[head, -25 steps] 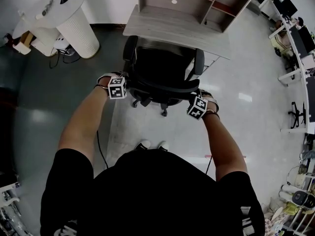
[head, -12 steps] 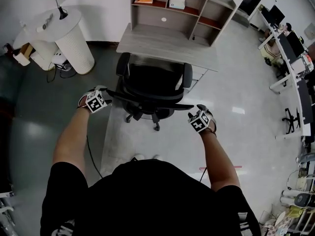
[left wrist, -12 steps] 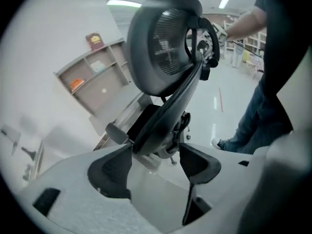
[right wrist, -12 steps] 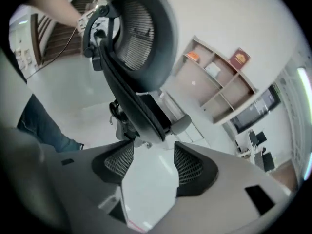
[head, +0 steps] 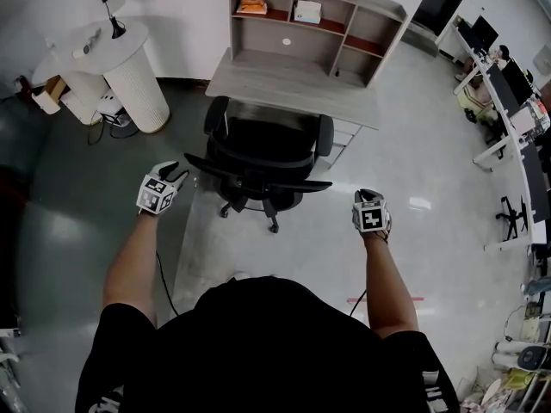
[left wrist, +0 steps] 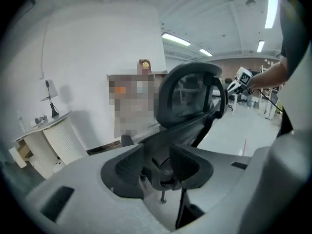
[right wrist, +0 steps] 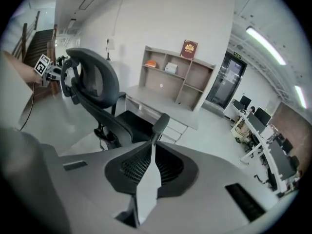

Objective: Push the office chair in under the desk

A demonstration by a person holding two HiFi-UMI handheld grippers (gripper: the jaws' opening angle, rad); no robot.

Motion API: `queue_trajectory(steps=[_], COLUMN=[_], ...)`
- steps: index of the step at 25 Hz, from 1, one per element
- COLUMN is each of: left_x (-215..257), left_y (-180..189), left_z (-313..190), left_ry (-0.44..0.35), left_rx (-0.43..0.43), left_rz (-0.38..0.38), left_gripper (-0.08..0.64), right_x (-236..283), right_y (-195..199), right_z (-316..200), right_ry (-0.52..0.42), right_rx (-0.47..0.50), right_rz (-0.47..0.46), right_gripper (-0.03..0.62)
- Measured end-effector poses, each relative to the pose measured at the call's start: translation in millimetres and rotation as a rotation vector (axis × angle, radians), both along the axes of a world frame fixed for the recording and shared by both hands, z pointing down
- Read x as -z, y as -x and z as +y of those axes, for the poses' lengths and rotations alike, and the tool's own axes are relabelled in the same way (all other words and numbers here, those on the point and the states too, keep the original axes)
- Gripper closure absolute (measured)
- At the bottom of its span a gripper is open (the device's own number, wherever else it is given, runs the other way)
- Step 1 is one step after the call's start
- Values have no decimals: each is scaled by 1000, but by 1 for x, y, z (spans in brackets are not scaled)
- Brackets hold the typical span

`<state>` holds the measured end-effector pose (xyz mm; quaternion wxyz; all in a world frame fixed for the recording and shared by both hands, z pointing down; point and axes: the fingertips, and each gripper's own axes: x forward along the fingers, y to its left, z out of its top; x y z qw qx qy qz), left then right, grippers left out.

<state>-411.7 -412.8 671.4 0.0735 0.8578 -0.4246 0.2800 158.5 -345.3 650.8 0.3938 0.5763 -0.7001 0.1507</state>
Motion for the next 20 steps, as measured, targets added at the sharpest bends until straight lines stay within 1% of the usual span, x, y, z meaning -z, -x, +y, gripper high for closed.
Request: queue_trajectory(steps=[2,4,6,11,13,16,18,20], left_x=[28,58,90,171,195,219,232,243], left_y=[-14,-32,-51,-86,-98,-106,-108,-110], left_z=[-5,-9,-11,-17,-18,-17,-16,-17], left_ry=[-64,-121,-177,-330,-363,-366,-373,-391], left_rx=[32,45,38,2,-17,-16,-11,-17], left_rz=[74,140,192,334,354,371,362,336], left_gripper=[411,466,496,532,535,543,543,543], right_x=[19,43,63,108,129,163,189,214], right_y=[9,23,34,59,73,95,109,120], right_z=[-10,-21,-28,-42,-43,-41,-41,-43], right_ry=[-49,-114,-163,-256,-299,-357,-397,-440], right_rx=[8,27,33,21,36,63,75,83], right_rz=[-37,-74,-112,-216,-240,-264,-273,-273], right_gripper=[566,574,575,581,583,583,583,583])
